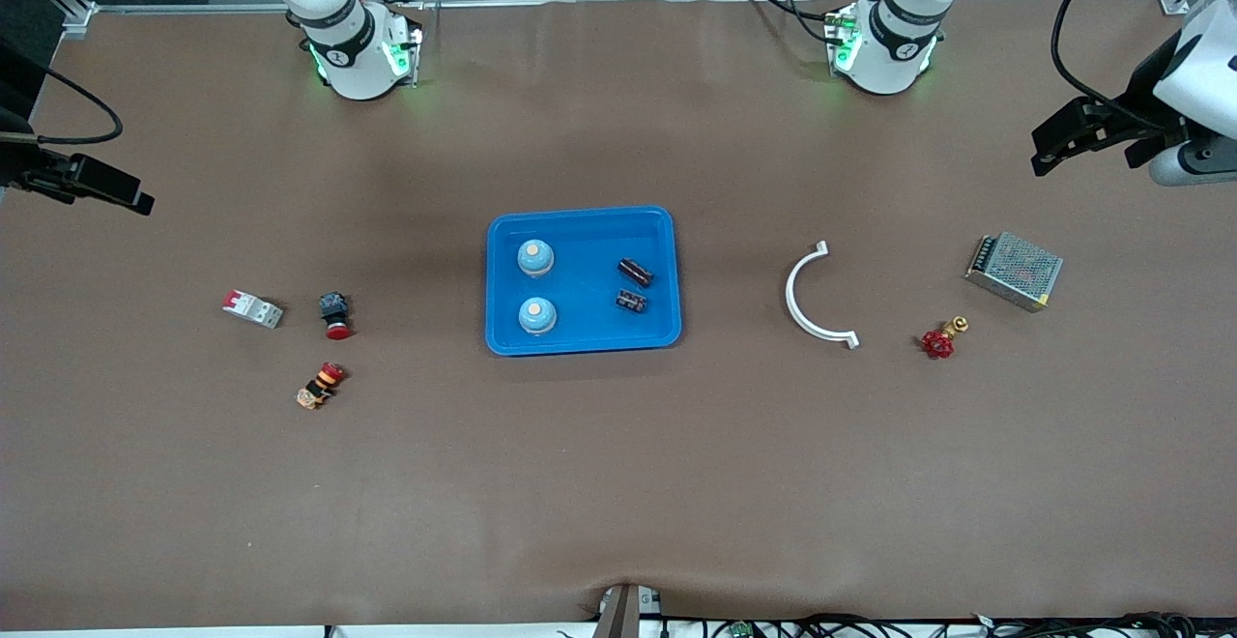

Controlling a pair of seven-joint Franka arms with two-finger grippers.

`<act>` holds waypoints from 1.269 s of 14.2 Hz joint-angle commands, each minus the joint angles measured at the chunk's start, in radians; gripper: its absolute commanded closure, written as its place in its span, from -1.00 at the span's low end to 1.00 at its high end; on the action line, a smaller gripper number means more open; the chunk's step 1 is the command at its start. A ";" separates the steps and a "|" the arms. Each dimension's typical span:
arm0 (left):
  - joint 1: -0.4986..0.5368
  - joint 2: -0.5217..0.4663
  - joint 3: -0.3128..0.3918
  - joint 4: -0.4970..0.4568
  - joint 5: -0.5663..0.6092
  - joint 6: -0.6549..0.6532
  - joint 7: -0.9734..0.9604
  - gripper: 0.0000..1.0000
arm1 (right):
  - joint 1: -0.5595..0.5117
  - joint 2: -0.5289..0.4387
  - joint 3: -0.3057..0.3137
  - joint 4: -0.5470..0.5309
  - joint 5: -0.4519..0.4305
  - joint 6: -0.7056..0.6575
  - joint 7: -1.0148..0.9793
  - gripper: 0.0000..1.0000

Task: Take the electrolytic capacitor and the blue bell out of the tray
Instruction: 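Move the left gripper to the tray while the right gripper follows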

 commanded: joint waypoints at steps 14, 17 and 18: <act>-0.073 0.140 -0.078 -0.007 -0.157 0.049 -0.245 -1.00 | -0.006 0.013 0.010 0.034 0.015 0.040 0.002 -1.00; -0.150 0.186 -0.079 -0.036 -0.152 0.114 -0.364 -1.00 | -0.001 0.010 0.012 0.034 0.014 0.032 0.007 -1.00; -0.179 0.204 -0.079 -0.048 -0.150 0.143 -0.413 -1.00 | -0.001 0.008 0.012 0.034 0.014 0.029 0.010 -1.00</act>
